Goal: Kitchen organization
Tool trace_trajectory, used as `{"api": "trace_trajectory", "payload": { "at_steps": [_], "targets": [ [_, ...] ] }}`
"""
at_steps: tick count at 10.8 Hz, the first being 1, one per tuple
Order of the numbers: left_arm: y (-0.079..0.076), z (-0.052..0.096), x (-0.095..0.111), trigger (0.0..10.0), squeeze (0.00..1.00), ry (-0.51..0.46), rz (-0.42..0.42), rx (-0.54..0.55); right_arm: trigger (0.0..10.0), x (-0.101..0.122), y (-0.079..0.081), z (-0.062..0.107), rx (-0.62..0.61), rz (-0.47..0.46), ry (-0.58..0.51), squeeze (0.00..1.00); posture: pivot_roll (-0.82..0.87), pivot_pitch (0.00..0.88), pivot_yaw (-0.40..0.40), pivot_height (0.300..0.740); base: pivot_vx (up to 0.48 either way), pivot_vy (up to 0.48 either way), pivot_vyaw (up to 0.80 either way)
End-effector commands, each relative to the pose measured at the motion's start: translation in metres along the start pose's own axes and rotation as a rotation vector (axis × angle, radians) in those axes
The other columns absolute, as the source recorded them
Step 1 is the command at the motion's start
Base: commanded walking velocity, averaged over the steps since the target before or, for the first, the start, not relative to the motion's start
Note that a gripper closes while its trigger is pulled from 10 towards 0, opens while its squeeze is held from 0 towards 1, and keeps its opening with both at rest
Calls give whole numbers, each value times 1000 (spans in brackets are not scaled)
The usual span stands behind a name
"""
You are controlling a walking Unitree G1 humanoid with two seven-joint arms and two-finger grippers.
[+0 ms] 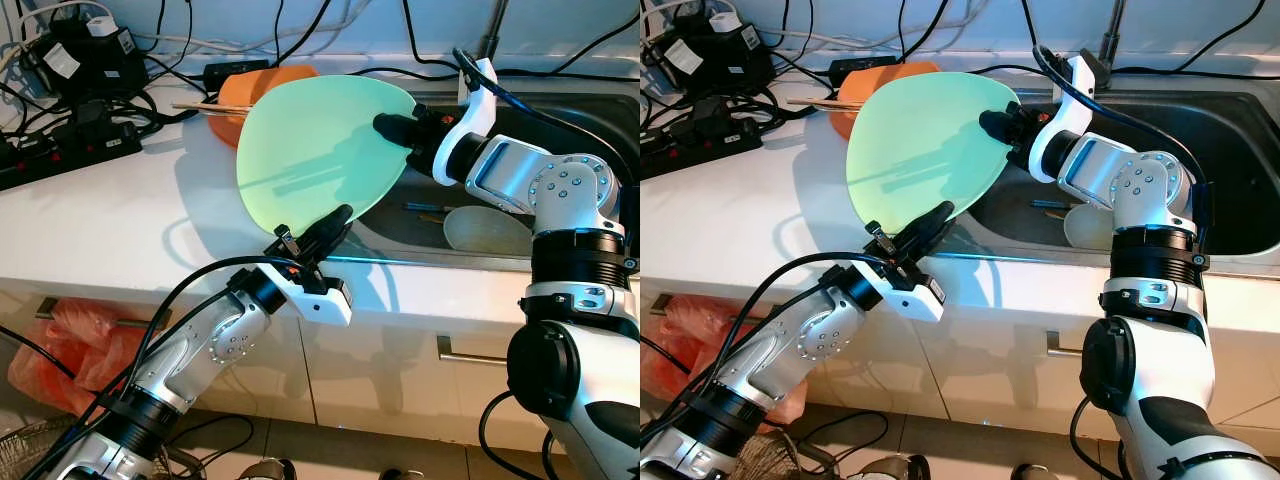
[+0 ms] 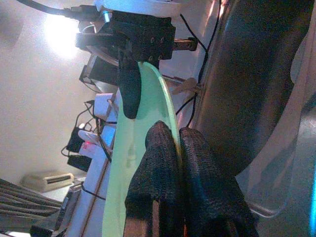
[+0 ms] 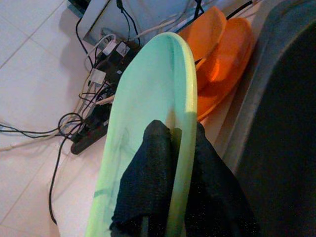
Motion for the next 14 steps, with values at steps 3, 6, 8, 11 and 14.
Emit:
{"api": "trace_trajectory", "payload": {
  "at_steps": [3,6,8,11,14],
  "targets": [
    [10,-2,2,10000,1000,-18,39,94,0,-13,-21,3,-80,-36,46,0,13,125,62,740,0,0,0],
    [15,-3,4,10000,1000,-35,57,115,0,-12,-24,3,-92,-41,31,0,14,121,61,740,0,0,0],
    [17,-4,11,10000,1000,-70,106,129,0,-11,-29,3,-114,-51,12,0,17,124,62,740,0,0,0],
    [32,-10,21,10000,1000,-127,172,168,0,3,-46,11,-177,-56,-50,0,17,130,63,740,0,0,0],
    [49,-13,22,10000,1000,-148,189,202,0,17,-58,20,-210,-53,-100,0,17,129,69,740,0,0,0]
  ]
}}
Point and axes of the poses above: a point about 5 cm out from each wrist's last joint towards the gripper, its own z axis pointing back from the gripper into the wrist, its own x axis along the axis of the wrist's last joint, y = z × x, the point moved 5 cm from there along -z, pointing out of the wrist towards the gripper, and after that the axes turned 2 degrees about z, right-handed, at the moved point
